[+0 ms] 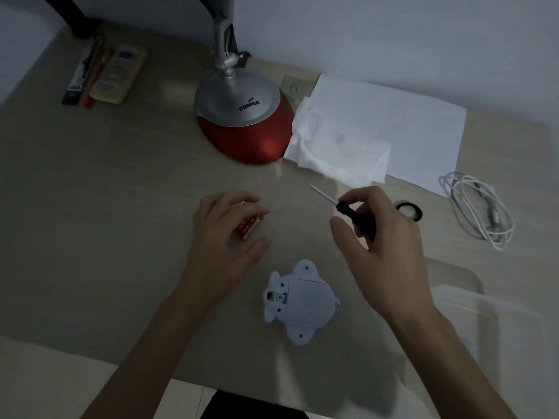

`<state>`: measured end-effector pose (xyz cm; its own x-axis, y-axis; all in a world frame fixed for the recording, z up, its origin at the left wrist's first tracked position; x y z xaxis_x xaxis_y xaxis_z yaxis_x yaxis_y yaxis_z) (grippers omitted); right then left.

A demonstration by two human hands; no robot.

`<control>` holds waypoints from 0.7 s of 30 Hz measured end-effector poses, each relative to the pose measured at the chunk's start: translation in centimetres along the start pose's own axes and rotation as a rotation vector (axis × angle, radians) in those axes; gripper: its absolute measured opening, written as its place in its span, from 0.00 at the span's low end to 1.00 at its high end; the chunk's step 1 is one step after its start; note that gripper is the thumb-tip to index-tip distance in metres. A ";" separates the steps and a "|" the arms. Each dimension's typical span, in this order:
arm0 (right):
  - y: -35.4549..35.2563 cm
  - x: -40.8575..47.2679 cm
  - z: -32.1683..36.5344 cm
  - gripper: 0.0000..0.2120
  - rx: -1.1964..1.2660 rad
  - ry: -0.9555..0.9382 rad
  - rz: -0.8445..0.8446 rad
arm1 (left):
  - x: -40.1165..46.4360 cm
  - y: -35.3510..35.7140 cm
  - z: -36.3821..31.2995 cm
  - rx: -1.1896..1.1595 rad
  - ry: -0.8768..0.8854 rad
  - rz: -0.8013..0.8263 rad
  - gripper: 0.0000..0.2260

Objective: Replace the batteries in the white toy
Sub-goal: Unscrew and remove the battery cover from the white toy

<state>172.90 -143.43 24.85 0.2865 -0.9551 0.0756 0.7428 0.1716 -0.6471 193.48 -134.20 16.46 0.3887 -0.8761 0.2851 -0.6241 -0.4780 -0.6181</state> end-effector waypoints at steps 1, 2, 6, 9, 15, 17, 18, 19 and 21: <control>-0.3 0.0 0.1 0.09 -0.004 -0.008 -0.005 | -0.6 -0.5 -0.7 -0.038 0.007 0.022 0.19; -0.6 0.0 0.2 0.09 -0.010 -0.016 -0.011 | -1.4 -1.0 -1.5 -0.077 0.010 0.061 0.20; -1.6 -0.4 0.7 0.08 -0.031 -0.050 -0.043 | -4.7 -1.2 -3.6 -0.146 0.009 0.259 0.30; -2.0 -0.6 0.9 0.08 -0.027 -0.060 -0.052 | -6.1 -0.3 -3.8 -0.184 -0.009 0.319 0.35; -2.3 -1.4 0.4 0.08 -0.035 -0.053 -0.037 | -7.1 1.5 -3.2 -0.224 -0.051 0.353 0.35; -2.4 -1.6 0.2 0.08 -0.028 -0.040 -0.034 | -7.0 1.8 -3.0 -0.225 -0.084 0.353 0.35; -2.4 -1.8 0.1 0.08 -0.027 -0.032 -0.031 | -7.0 2.0 -2.9 -0.221 -0.097 0.353 0.35; -2.4 -1.9 -0.1 0.08 -0.026 -0.026 -0.029 | -7.0 2.0 -2.7 -0.222 -0.113 0.350 0.35; -2.5 -2.2 -0.2 0.08 -0.018 -0.017 -0.027 | -7.1 2.1 -2.6 -0.244 -0.157 0.338 0.35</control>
<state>170.28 -141.84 26.17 0.2768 -0.9551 0.1055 0.7391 0.1414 -0.6585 187.66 -129.15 14.99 0.2216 -0.9747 -0.0300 -0.8681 -0.1832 -0.4614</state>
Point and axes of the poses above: each hand's wrist, its own x-axis towards the middle knuckle, its own y-axis out of the palm, z = x × y, the point moved 2 cm from there along x, towards the middle knuckle, and after that the axes turned 8 degrees about -z, right-handed, at the moved point
